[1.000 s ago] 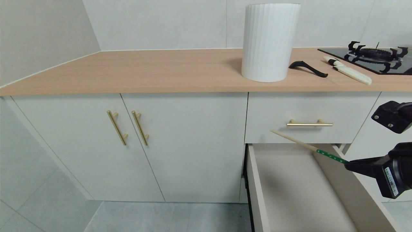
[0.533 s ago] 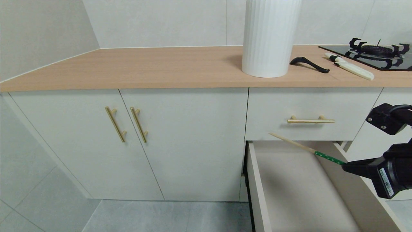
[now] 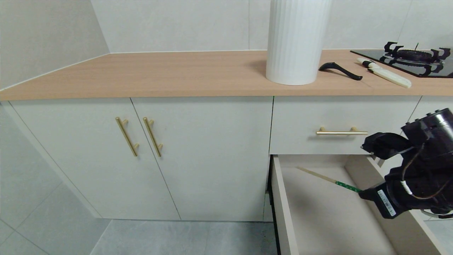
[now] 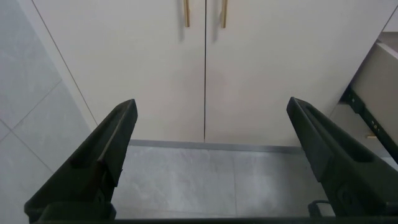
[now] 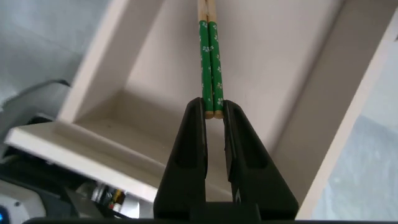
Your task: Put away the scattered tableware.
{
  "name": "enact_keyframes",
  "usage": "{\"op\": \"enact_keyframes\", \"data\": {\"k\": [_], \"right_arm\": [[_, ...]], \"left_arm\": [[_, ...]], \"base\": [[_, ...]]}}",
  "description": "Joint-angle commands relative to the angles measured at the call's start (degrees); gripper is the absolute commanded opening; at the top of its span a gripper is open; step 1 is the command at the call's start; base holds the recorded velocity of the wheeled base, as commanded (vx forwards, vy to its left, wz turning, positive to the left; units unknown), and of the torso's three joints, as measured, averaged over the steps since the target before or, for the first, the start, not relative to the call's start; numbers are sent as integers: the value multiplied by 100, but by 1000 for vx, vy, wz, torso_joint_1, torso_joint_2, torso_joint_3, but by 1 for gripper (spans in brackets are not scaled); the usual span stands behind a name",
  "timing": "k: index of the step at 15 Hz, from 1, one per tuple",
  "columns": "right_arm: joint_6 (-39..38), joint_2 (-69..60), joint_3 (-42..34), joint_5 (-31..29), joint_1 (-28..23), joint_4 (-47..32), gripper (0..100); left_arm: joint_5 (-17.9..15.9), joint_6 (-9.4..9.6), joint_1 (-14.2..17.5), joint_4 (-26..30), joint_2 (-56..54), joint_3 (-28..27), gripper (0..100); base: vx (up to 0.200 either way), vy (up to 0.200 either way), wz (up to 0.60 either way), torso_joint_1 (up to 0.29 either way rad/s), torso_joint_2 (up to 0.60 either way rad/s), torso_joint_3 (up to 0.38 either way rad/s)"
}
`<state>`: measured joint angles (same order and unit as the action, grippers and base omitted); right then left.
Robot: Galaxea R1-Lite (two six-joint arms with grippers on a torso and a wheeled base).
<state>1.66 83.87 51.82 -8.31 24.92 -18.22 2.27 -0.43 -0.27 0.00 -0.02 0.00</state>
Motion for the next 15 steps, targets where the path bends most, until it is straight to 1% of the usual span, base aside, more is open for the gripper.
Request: {"op": "enact_keyframes", "data": {"k": [1,3,4,7,9,15], "right_arm": [[-447,1061,249,-109,-4,56,0],[-755,1703,381,-109,-48,355,0],[-869,2072,390,-118,-127,680,0],[-1326,2793,372,-267,-136,1594,0],[-1335,2995,355,-276,-110,1735,0],[-1326,3575,346,-355,4,1743,0]], "left_arm": [[2,-1,0,0,2,0,100],[2,-1,0,0,2,0,100],[2,-1,0,-9,2,0,100],[2,-1,0,-9,2,0,100],[2,-1,0,0,2,0,100],[2,-1,0,0,2,0,100]], "base": [[0,0,0,0,0,0],[0,0,0,0,0,0],[0,0,0,0,0,0],[0,0,0,0,0,0],[0,0,0,0,0,0],[0,0,0,0,0,0]]}}
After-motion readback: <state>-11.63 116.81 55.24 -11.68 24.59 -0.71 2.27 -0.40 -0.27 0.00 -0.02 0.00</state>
